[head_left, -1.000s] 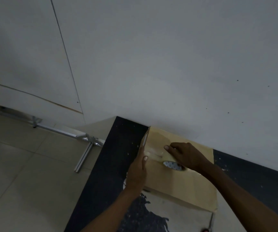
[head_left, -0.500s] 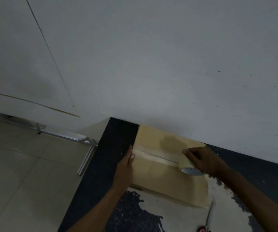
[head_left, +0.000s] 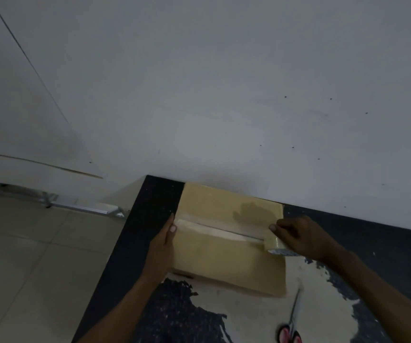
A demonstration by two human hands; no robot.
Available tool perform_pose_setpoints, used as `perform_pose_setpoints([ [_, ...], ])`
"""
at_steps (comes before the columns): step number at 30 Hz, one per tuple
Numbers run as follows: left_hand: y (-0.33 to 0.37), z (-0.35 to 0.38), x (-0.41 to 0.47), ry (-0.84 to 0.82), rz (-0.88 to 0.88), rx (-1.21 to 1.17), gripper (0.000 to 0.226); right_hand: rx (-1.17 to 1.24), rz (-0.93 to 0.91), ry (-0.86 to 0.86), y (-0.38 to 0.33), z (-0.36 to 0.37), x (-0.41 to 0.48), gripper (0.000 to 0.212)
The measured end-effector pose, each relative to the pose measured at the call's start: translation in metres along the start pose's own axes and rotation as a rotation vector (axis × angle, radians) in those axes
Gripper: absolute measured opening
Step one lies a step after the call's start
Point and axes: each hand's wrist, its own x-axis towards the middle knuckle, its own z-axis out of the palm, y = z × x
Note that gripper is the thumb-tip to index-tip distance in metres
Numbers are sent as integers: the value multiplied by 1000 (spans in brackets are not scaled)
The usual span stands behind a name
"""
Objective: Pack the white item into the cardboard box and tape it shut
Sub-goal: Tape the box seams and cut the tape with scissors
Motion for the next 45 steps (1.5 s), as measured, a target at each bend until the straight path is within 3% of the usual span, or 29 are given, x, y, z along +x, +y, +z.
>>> perform_pose_setpoints([
  [2, 0, 1, 0, 6, -1, 4, 44, -36, 123, -10, 11, -2, -7, 47],
  [6, 5, 2, -3, 1, 7, 22, 45, 34, 48, 23, 29, -1, -15, 65],
  [12, -1, 3, -2, -26, 152, 238, 47, 19, 167, -4, 44, -3, -39, 46],
  [17, -13, 4, 5, 8, 402, 806, 53, 153, 194, -30, 48, 15, -43, 36],
  [19, -10, 8, 6, -92, 580, 1057, 60, 187, 218, -32, 50, 16, -42, 36],
  [22, -13, 12, 4, -180, 717, 1199, 68, 204, 246, -34, 53, 13, -42, 37],
  [35, -10, 10, 3, -184, 664, 1226, 70, 273, 252, -49, 67, 28, -38, 44],
  [41, -10, 12, 3, -185, 660, 1292, 73, 289, 257, -25, 75, 45, -41, 35],
  [45, -11, 31, 2, -158, 589, 1400, 96, 284, 280, -18, 80, 52, -39, 39],
])
